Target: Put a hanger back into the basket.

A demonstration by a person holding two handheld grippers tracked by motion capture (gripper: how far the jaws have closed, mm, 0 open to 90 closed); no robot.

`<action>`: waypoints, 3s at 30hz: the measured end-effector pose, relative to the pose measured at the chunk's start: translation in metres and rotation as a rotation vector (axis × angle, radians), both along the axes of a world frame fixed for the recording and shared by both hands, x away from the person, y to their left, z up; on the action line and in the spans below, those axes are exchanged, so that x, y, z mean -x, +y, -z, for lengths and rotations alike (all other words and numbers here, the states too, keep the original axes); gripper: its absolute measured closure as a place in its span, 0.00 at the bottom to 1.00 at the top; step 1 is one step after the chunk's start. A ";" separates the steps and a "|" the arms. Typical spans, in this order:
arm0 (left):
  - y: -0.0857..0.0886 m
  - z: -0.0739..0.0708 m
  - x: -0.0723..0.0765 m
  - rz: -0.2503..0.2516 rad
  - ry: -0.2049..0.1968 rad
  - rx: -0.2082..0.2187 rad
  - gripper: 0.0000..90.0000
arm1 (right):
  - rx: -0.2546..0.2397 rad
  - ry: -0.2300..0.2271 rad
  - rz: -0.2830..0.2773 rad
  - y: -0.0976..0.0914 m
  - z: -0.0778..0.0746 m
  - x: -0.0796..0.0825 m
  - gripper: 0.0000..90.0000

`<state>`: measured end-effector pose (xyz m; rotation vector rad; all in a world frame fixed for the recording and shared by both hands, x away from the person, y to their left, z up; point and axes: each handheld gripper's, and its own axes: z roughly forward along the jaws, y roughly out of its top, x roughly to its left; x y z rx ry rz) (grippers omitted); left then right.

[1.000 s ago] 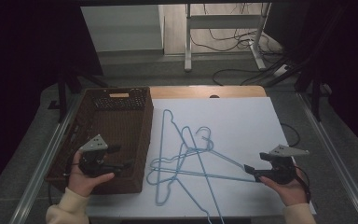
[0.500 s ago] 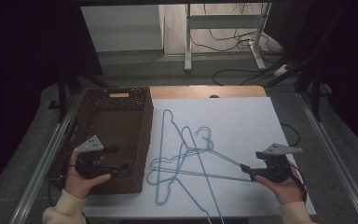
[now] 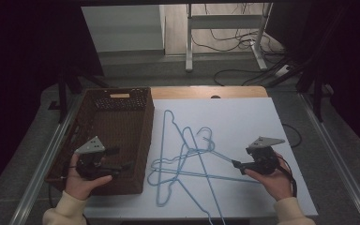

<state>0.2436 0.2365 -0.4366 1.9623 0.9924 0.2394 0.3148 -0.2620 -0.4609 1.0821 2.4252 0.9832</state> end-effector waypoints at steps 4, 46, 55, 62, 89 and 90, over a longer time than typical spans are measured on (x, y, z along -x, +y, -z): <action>0.002 0.000 0.001 -0.007 0.000 -0.001 0.22 | 0.006 0.005 -0.008 0.007 0.000 -0.006 0.28; 0.006 -0.003 0.000 -0.018 -0.012 0.002 0.22 | 0.231 0.190 -0.178 0.083 0.043 -0.074 0.82; 0.006 -0.003 0.000 -0.020 -0.012 0.002 0.22 | 0.269 0.168 -0.232 0.088 0.041 -0.071 0.96; 0.004 -0.004 0.002 -0.019 -0.019 0.002 0.23 | 0.260 0.130 -0.293 0.080 0.032 -0.063 0.97; -0.088 -0.022 -0.021 0.206 0.029 -0.033 0.26 | 0.168 0.039 -0.405 0.062 -0.004 -0.023 0.97; -0.094 -0.021 -0.022 0.217 0.039 -0.030 0.26 | 0.169 0.038 -0.407 0.062 -0.004 -0.022 0.97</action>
